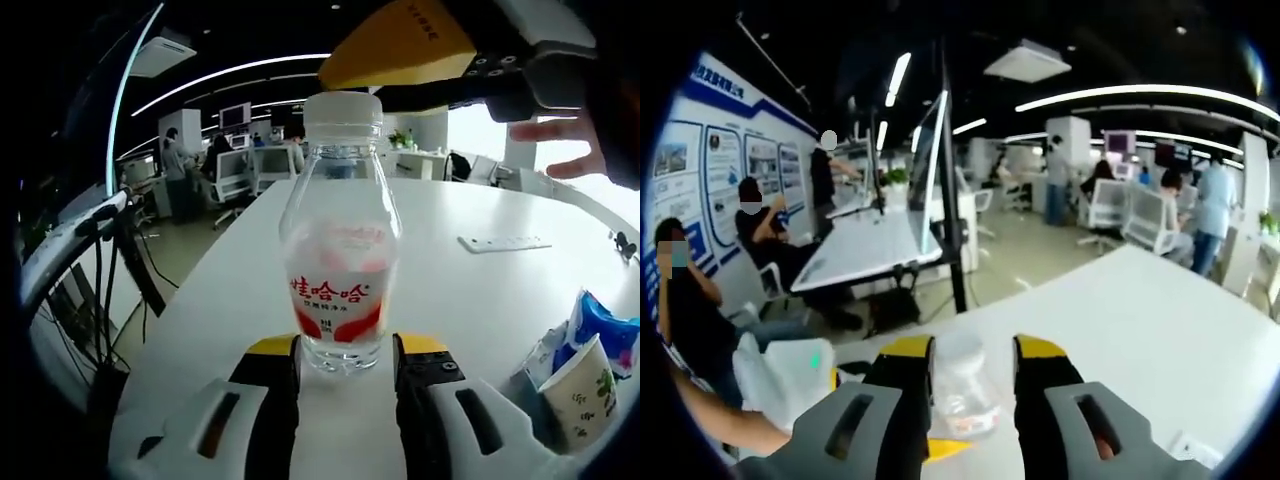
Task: Arrange the tabletop items into an orderly group along one side of the table until the central work area is clear of visible clutter.
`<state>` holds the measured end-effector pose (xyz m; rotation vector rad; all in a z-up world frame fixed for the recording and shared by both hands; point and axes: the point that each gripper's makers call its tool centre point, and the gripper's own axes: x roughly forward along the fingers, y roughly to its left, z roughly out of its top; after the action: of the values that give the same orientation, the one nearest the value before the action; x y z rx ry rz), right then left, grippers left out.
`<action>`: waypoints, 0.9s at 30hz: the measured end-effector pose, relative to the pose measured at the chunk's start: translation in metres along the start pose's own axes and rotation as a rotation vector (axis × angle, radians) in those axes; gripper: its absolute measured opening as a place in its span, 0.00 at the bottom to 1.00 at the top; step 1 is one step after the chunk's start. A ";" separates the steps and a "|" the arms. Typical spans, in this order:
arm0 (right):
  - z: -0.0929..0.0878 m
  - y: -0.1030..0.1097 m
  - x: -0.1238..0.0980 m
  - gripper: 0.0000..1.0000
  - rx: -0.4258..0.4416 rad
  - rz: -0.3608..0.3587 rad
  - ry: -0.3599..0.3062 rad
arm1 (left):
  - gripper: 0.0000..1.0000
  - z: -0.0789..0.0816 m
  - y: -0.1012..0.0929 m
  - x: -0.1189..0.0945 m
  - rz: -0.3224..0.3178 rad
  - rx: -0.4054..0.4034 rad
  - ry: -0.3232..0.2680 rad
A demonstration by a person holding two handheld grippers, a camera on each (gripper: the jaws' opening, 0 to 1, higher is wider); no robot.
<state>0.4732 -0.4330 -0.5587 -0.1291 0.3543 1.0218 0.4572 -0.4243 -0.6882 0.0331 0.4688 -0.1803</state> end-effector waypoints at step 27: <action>-0.005 -0.006 -0.015 0.27 0.048 -0.029 -0.008 | 0.34 0.005 0.003 0.004 -0.006 0.013 0.001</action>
<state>0.4705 -0.4496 -0.5591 -0.0870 0.3682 0.9840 0.4633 -0.4227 -0.6857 0.0445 0.4692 -0.1891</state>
